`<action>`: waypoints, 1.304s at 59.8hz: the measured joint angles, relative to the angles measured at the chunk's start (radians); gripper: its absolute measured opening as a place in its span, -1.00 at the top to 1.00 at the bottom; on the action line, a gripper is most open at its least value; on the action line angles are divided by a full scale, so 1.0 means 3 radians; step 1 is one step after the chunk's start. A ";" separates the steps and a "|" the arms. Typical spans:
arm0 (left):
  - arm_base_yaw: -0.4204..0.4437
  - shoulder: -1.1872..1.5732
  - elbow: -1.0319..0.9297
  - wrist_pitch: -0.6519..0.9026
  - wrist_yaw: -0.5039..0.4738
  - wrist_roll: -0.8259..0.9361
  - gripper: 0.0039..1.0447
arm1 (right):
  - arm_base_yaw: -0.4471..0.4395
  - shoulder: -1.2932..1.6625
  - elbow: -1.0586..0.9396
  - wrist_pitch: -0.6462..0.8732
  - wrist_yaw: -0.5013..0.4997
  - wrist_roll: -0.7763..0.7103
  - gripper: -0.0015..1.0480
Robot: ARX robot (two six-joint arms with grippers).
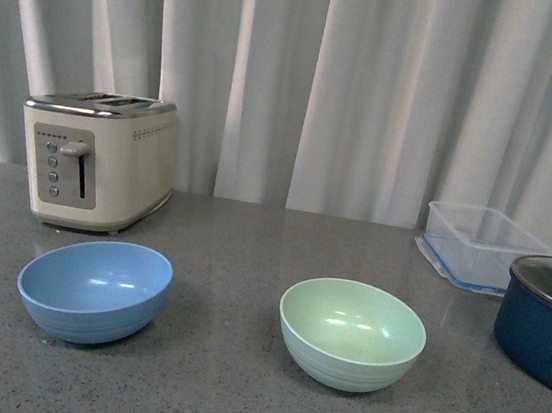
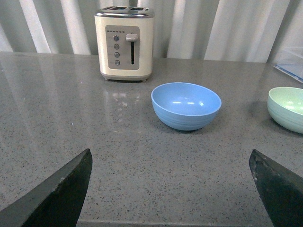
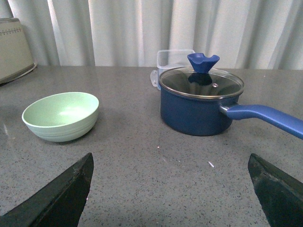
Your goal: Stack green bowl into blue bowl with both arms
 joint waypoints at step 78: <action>0.0294 0.4534 0.2884 -0.0387 -0.0435 -0.0421 -0.87 | 0.0001 -0.0004 0.0000 -0.0001 0.0000 0.0000 -0.81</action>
